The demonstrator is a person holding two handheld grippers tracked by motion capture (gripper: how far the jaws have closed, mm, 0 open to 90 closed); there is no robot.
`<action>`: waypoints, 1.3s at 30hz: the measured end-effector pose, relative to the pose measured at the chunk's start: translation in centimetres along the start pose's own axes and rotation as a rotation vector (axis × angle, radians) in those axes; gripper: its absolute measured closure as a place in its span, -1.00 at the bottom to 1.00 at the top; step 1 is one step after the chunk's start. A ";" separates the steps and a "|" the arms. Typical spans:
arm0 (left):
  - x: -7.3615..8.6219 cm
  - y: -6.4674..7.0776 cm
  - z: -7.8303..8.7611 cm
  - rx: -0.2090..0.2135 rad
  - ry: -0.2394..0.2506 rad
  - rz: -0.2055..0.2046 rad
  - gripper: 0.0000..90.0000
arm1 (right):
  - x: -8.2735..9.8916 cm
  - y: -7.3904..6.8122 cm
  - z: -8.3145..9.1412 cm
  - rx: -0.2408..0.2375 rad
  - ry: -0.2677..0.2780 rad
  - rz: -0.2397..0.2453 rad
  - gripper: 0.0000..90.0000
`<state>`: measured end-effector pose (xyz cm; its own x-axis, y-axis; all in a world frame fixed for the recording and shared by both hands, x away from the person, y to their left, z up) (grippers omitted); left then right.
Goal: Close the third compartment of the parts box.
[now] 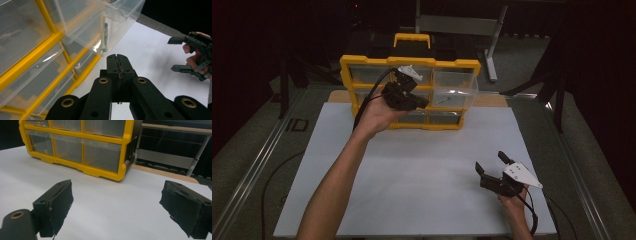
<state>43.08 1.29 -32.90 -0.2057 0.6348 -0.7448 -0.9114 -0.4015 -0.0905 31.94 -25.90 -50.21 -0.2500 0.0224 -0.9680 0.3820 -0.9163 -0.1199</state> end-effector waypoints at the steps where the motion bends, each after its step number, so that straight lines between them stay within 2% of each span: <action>1: 0.0 0.1 -0.1 0.003 0.001 -0.003 1.00 | 0.0 0.0 0.0 0.000 -0.001 -0.002 -0.77; 5: -0.2 0.2 -0.3 0.007 -0.004 -0.019 1.00 | 0.0 -0.1 0.0 -0.001 0.001 -0.002 -0.77; 12: -0.4 0.3 -0.7 -0.016 0.009 -0.026 1.00 | 0.0 0.0 0.0 -0.001 -0.001 -0.003 -0.77; 19: -0.8 0.7 -1.3 -0.019 0.028 -0.040 1.00 | 0.0 0.0 0.0 0.000 -0.001 -0.002 -0.77; 30: -1.3 1.1 -2.4 -0.012 0.052 -0.038 1.00 | 0.0 0.0 0.1 -0.002 0.002 -0.003 -0.77; 39: -1.7 1.3 -3.1 -0.024 0.056 -0.048 1.00 | 0.0 0.0 0.0 0.000 -0.003 0.002 -0.77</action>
<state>43.38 -2.38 -33.82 -0.1413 0.6164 -0.7747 -0.9106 -0.3879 -0.1425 31.93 -25.91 -50.23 -0.2521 0.0196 -0.9675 0.3821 -0.9165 -0.1181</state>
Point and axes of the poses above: each handheld gripper's, and its own axes: z roughly backward along the jaws, x roughly out of its underside, y roughly to its right, the point moved 6 cm from there along -z, roughly forward along the jaws, and after that the axes turned 11 degrees about -z, right-handed, at the moved point
